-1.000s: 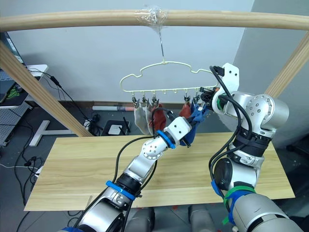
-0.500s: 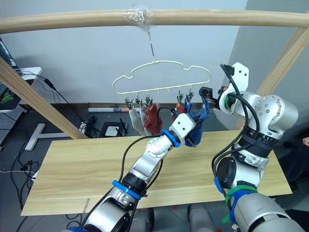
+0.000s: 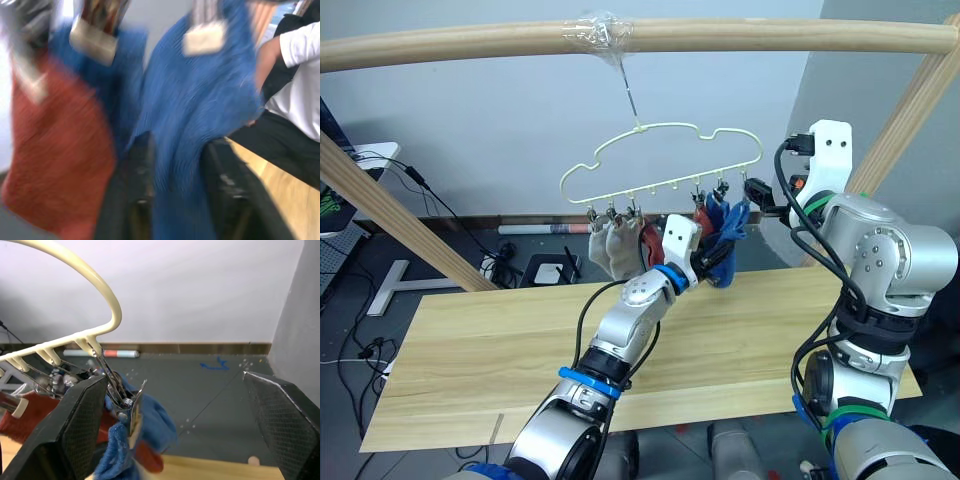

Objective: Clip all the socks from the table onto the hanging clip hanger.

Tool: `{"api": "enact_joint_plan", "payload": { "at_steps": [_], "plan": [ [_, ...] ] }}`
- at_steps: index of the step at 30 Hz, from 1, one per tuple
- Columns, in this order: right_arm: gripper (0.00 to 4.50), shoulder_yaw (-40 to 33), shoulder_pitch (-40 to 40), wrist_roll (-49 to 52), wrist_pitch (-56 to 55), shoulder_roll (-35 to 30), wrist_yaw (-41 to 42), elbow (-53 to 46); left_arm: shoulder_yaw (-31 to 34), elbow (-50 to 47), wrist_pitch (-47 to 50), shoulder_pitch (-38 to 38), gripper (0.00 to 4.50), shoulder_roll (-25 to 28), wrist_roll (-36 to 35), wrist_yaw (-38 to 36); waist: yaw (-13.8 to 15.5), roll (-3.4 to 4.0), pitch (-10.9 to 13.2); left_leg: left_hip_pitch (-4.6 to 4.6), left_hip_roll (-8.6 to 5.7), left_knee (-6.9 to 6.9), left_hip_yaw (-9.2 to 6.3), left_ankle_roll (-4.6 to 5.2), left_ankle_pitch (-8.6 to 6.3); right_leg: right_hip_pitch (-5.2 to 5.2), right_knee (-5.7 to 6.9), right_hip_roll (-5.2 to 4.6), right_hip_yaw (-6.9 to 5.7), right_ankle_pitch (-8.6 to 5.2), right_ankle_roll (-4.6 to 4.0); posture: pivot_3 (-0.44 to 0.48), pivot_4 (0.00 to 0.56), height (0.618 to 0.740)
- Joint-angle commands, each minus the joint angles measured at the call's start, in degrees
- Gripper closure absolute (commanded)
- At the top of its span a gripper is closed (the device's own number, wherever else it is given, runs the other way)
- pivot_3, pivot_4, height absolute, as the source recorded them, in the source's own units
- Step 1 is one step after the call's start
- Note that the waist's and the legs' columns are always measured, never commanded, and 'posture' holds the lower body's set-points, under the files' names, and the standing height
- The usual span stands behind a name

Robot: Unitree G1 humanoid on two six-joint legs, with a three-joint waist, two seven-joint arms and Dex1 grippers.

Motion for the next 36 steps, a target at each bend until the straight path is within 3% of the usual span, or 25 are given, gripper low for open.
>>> {"api": "enact_joint_plan", "payload": {
  "at_steps": [1,8,18,24,31,36],
  "plan": [
    [0.01,-0.67,0.81,0.19,-2.2,-0.66,-0.26,-2.65,0.64,-1.23,0.87,-3.51,1.82,-4.95,-3.24,-1.95,-0.06,0.0,0.0,0.0,0.0,0.0,0.0,0.0,0.0,0.0,0.01,0.0,0.0,0.0,0.0,-0.158,0.203,0.74],
    [0.01,-0.61,2.55,-0.29,-5.1,-1.92,-0.19,-1.74,-1.16,-4.52,5.47,-1.83,0.02,-5.04,-6.92,-5.03,-0.54,0.0,0.0,0.02,0.0,0.0,0.0,0.0,0.0,0.0,0.02,0.01,0.01,0.0,0.0,-0.153,0.202,0.74],
    [0.01,5.6,12.66,-1.68,-18.21,-9.77,5.5,-2.24,-2.56,-13.33,9.68,3.79,0.02,0.76,-6.44,-6.27,-0.51,0.0,0.0,0.05,0.0,-0.01,0.04,0.0,0.0,0.02,0.0,0.01,0.05,0.0,0.01,-0.117,0.2,0.74],
    [0.01,9.87,26.22,-3.51,-32.76,-18.24,15.44,-5.64,0.84,-26.59,15.69,10.57,0.02,15.83,-5.88,-10.05,-0.56,0.0,0.0,0.13,0.04,0.0,0.05,-0.01,0.01,0.02,0.06,0.06,0.08,0.0,0.01,-0.093,0.197,0.74],
    [0.01,9.54,37.36,-3.36,-45.28,-21.78,24.13,-4.28,11.57,-31.16,19.15,17.93,0.02,36.4,-8.36,-17.53,-0.01,-0.01,0.0,0.15,0.09,0.02,0.07,-0.01,0.01,0.05,0.05,0.08,0.07,0.03,0.06,-0.032,0.187,0.74],
    [0.01,8.43,41.92,-1.26,-50.09,-22.73,29.57,-3.88,18.63,-31.81,18.68,23.99,0.02,44.46,-9.71,-20.6,1.12,-0.02,0.0,0.14,0.1,0.0,0.07,-0.01,0.0,0.06,0.01,0.07,0.06,0.02,0.04,-0.011,0.181,0.74]
  ]
}}
